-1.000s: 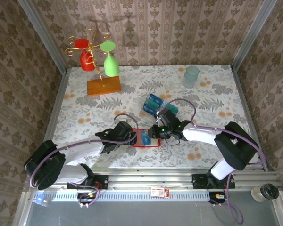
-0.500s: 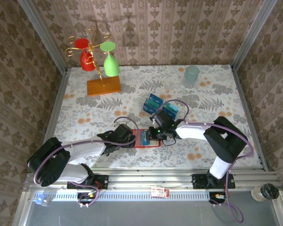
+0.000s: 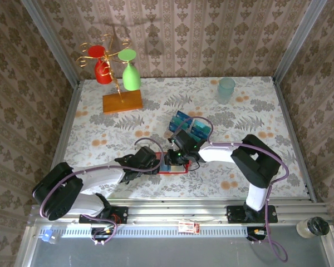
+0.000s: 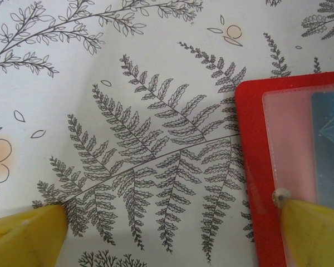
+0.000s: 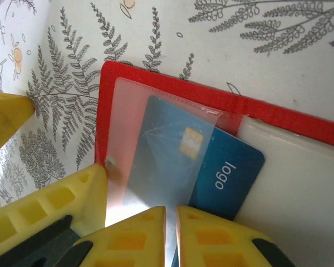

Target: Put the credit cards into the card holder

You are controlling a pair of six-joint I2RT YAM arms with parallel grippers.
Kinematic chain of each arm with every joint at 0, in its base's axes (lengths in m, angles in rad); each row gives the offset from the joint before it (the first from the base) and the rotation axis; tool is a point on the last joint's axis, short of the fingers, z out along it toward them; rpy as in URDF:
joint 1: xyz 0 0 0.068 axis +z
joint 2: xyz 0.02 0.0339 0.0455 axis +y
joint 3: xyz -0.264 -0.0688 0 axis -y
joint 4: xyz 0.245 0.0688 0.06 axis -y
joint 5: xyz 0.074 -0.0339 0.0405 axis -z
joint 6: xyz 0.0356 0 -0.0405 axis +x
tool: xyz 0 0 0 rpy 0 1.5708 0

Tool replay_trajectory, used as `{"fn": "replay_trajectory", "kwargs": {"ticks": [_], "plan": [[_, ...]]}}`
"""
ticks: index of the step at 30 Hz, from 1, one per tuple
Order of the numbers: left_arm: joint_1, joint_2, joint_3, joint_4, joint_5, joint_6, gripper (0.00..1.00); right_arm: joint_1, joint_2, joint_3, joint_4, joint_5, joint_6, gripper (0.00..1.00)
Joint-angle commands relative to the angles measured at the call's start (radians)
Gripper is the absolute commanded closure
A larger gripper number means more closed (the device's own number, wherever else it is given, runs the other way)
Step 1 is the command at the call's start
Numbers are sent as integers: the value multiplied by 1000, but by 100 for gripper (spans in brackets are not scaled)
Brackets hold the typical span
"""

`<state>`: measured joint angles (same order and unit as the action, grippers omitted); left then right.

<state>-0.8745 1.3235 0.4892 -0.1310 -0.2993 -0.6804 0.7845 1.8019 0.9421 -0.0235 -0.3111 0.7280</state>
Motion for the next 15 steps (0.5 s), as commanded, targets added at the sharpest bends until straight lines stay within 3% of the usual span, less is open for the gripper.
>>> {"fn": "replay_trajectory", "kwargs": {"ticks": [1, 7, 15], "plan": [[8, -32, 0, -23, 2, -15, 0, -2, -45, 30, -52, 14, -17, 87], [14, -55, -25, -30, -3, -22, 0, -27, -126, 20, -133, 68, -58, 86], [18, -29, -47, -6, -5, -29, 0, -30, -80, 15, -143, 74, -76, 87]]}}
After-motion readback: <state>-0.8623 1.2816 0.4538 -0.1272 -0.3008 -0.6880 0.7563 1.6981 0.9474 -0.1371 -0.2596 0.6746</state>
